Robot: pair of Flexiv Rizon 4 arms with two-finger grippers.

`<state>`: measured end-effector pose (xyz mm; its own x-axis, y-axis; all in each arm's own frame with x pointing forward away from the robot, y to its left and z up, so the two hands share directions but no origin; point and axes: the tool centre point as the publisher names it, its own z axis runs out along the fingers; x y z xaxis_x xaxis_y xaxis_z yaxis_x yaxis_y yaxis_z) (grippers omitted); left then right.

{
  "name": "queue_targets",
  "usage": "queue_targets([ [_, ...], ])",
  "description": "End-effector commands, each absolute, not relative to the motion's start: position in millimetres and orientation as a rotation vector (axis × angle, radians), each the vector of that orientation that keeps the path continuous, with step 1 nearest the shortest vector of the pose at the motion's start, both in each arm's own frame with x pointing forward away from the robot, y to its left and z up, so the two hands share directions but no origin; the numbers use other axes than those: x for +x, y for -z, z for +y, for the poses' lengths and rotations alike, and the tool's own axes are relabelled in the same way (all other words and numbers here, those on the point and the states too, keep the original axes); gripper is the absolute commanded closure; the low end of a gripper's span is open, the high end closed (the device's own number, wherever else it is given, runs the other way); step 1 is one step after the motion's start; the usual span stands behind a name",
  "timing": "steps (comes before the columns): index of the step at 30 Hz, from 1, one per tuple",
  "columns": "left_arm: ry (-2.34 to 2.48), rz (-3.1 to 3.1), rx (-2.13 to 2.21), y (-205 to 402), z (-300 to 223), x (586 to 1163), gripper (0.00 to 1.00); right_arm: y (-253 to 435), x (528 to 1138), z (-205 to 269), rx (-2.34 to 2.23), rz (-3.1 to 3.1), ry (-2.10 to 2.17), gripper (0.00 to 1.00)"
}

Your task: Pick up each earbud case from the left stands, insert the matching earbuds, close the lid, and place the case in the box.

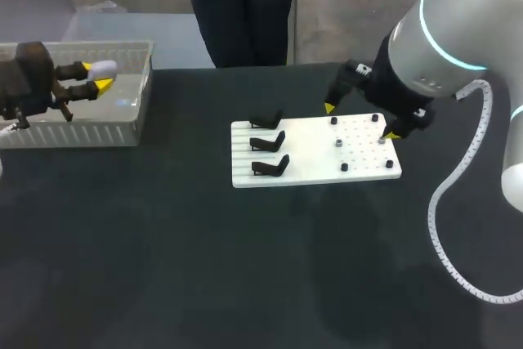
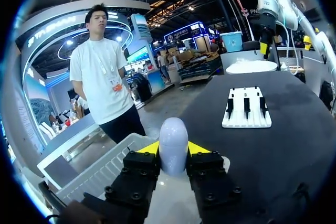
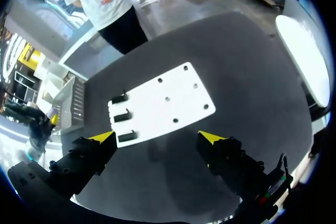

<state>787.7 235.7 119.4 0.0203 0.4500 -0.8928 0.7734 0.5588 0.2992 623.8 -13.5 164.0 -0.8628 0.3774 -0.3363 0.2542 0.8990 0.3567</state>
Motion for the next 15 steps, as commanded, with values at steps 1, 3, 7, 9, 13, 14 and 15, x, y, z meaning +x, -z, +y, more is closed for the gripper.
queue_targets([
  [1,0.284,1.609,0.983,-108,233,803,1.00,-161,620,-12,0.467,2.649,-0.416,0.00],
  [3,0.286,1.604,0.974,-107,232,804,1.00,-160,619,-12,0.470,2.651,-0.405,0.00],
  [7,0.284,1.613,0.987,-105,231,804,0.97,-160,619,-14,0.478,2.651,-0.396,0.00],
  [9,0.296,1.613,0.977,-104,231,803,0.52,-161,620,-14,0.476,2.649,-0.395,0.00],
  [13,0.283,1.611,0.975,-107,232,798,0.00,-160,621,-13,0.472,2.653,-0.398,0.00],
  [14,0.281,1.606,0.970,-110,232,796,0.00,-159,621,-13,0.471,2.653,-0.402,0.00],
  [15,0.280,1.605,0.970,-112,232,794,0.00,-159,621,-13,0.472,2.649,-0.411,0.00],
])
